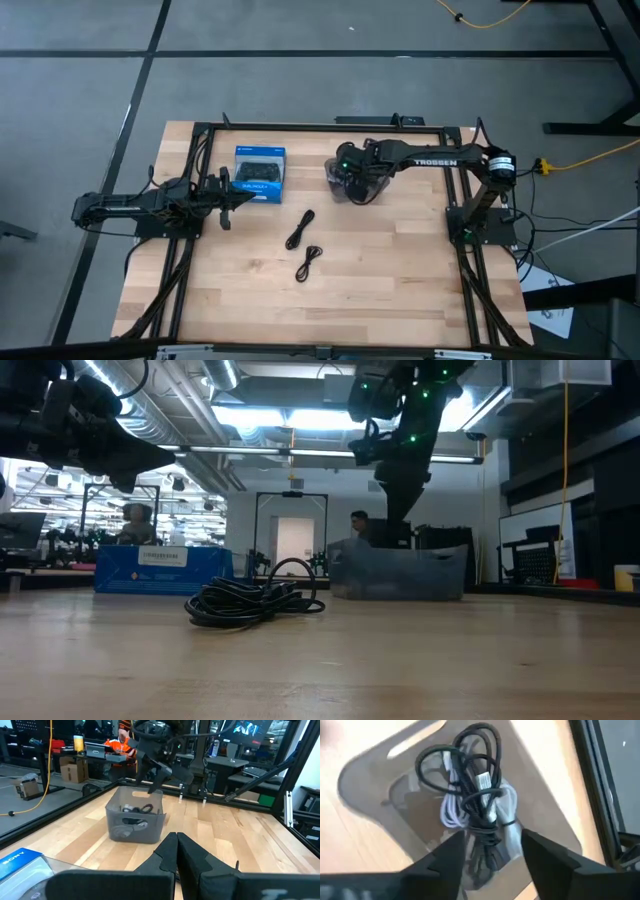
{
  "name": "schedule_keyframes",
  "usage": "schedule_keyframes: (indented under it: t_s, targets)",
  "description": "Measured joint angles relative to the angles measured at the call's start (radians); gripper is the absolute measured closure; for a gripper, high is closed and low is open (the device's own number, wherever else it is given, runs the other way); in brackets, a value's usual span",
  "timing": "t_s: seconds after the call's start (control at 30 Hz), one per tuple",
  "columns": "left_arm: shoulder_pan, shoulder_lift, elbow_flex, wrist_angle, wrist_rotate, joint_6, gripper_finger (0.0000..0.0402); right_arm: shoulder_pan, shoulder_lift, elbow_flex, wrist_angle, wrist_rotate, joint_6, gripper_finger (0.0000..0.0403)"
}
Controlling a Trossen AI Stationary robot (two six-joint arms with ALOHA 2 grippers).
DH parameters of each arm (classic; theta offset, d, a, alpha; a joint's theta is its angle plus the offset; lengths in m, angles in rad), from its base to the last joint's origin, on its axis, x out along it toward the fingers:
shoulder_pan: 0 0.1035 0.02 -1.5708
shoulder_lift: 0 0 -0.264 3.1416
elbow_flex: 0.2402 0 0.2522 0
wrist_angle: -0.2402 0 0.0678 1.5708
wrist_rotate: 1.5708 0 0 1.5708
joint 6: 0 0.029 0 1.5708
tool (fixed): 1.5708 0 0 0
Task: Pick and place USB-C Cables
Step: Put the top black charger cable into the black bin
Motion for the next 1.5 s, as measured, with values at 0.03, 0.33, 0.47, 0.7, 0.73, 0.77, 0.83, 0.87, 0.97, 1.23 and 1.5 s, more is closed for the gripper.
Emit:
schedule_keyframes:
  t_s: [0.03,0.33,0.47,0.7,0.73,0.77,0.83,0.87,0.97,1.23,1.5]
  targets:
    - [0.0,0.0,0.0,0.0,0.0,0.0,0.0401,-0.002,0.0,-0.001,0.004,0.008,-0.01,0.0181]
    - [0.0,0.0,0.0,0.0,0.0,0.0,0.0401,-0.004,-0.001,-0.001,0.043,-0.052,0.134,0.0127]
    - [0.0,0.0,0.0,0.0,0.0,0.0,0.0401,0.009,-0.001,-0.001,0.159,-0.335,0.171,0.0127]
    - [0.0,0.0,0.0,0.0,0.0,0.0,0.0401,0.128,0.018,0.0,0.497,-0.582,0.038,0.0127]
    - [0.0,0.0,0.0,0.0,0.0,0.0,0.0401,0.149,0.028,0.0,0.544,-0.57,0.011,0.0127]
    - [0.0,0.0,0.0,0.0,0.0,0.0,0.0401,0.17,0.04,0.0,0.608,-0.545,-0.017,0.0127]
    - [0.0,0.0,0.0,0.001,0.0,0.0,0.0401,0.21,0.069,0.0,0.72,-0.475,-0.072,0.0127]
    - [0.0,0.0,0.0,0.0,0.0,0.0,0.0401,0.226,0.085,0.0,0.771,-0.433,-0.093,0.0127]
    - [0.0,0.0,0.0,0.0,-0.008,0.0,0.0401,0.258,0.144,0.0,0.874,-0.333,-0.159,0.0127]
    - [0.0,0.0,0.0,0.0,-0.026,0.0,0.0401,0.247,0.256,0.001,0.844,-0.285,-0.146,0.0127]
    - [0.0,0.0,0.0,0.0,-0.041,0.0,0.0401,0.226,0.262,0.013,0.702,-0.347,-0.348,0.0127]
